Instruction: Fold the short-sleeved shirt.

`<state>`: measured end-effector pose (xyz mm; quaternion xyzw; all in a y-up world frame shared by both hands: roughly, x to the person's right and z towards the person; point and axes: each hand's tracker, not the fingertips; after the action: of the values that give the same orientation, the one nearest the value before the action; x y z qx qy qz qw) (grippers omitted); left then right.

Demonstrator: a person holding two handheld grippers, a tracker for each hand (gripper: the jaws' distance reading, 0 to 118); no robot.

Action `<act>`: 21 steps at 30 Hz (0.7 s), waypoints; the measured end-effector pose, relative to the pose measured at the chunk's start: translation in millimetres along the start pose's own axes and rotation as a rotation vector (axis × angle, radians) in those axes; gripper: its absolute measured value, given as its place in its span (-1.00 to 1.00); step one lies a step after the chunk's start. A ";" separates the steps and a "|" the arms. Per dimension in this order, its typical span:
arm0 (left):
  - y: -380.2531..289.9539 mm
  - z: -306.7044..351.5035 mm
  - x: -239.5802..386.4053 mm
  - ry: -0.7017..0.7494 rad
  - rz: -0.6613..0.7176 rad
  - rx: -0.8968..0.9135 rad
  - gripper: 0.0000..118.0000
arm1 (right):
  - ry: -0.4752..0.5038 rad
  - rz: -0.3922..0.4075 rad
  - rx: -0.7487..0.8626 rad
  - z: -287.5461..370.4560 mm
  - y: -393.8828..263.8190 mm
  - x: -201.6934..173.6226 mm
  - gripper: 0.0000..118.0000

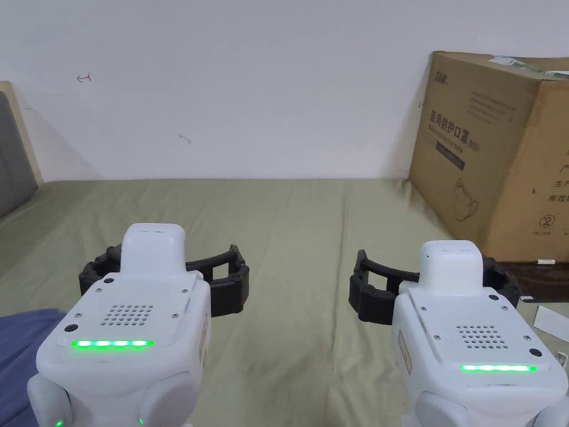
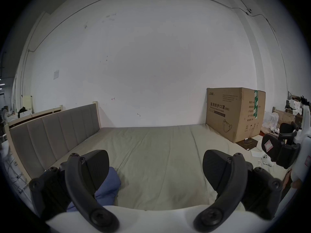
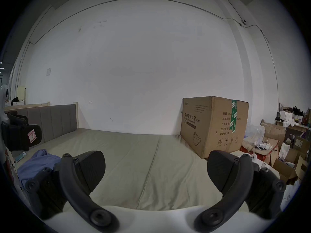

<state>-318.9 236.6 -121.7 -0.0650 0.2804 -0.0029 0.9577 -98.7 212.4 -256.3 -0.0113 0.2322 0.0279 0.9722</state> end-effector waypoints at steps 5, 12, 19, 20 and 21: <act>0.4 -0.7 -1.0 0.000 0.003 -0.002 0.92 | 0.011 -0.007 -0.004 1.0 1.5 5.6 0.99; 1.1 -2.4 -0.6 0.002 -0.005 -0.003 0.92 | 0.006 -0.050 -0.017 -1.8 0.1 9.7 0.99; -1.4 -0.7 1.4 -0.005 -0.004 0.013 0.00 | 0.004 0.003 0.003 2.5 -2.4 3.4 0.26; -1.4 -0.9 1.9 0.006 -0.006 0.014 -0.35 | 0.004 0.003 0.010 2.7 -2.2 2.7 -0.57; -1.6 -1.5 2.2 0.024 -0.009 0.017 -0.65 | -0.027 -0.004 0.005 0.9 -2.4 1.8 -0.98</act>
<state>-317.8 234.8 -124.0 -0.0581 0.2916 -0.0102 0.9547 -96.5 210.1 -256.3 -0.0090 0.2191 0.0258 0.9753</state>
